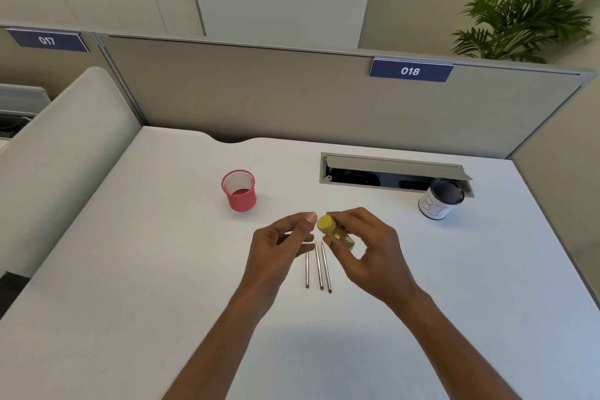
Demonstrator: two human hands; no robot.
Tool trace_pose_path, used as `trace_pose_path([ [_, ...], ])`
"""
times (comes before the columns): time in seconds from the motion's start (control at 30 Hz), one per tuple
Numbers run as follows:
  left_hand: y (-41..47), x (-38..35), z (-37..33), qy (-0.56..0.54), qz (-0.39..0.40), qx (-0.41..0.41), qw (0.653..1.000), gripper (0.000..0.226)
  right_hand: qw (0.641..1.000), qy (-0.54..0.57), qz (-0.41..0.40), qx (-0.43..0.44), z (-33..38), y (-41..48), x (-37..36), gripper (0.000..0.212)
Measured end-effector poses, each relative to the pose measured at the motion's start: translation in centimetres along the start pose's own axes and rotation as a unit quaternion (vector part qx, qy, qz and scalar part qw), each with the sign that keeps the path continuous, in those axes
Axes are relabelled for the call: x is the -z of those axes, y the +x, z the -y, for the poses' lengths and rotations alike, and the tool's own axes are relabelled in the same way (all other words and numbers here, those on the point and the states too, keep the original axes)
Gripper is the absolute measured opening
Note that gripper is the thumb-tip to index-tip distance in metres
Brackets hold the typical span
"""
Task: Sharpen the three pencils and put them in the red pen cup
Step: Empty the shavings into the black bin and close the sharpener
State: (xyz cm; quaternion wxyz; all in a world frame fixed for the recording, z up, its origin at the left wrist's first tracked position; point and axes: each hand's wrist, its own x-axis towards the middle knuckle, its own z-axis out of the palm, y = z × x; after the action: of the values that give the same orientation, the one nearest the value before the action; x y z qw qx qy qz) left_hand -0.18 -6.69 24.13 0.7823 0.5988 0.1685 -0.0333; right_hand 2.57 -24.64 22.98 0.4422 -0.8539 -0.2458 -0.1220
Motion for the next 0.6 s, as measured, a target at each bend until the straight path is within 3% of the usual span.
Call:
trace_pose_path([
  [0.23,-0.7,-0.6,0.8,0.031,0.039,0.021,0.999,0.028,0.998,-0.018,0.058,0.01,-0.4,-1.2,0.2,0.031],
  [0.6,-1.0,-1.1,1.9,-0.061,0.054,0.087,0.993,0.026,0.994,-0.008,0.103,-0.022,-0.4,-1.5,0.3,0.03],
])
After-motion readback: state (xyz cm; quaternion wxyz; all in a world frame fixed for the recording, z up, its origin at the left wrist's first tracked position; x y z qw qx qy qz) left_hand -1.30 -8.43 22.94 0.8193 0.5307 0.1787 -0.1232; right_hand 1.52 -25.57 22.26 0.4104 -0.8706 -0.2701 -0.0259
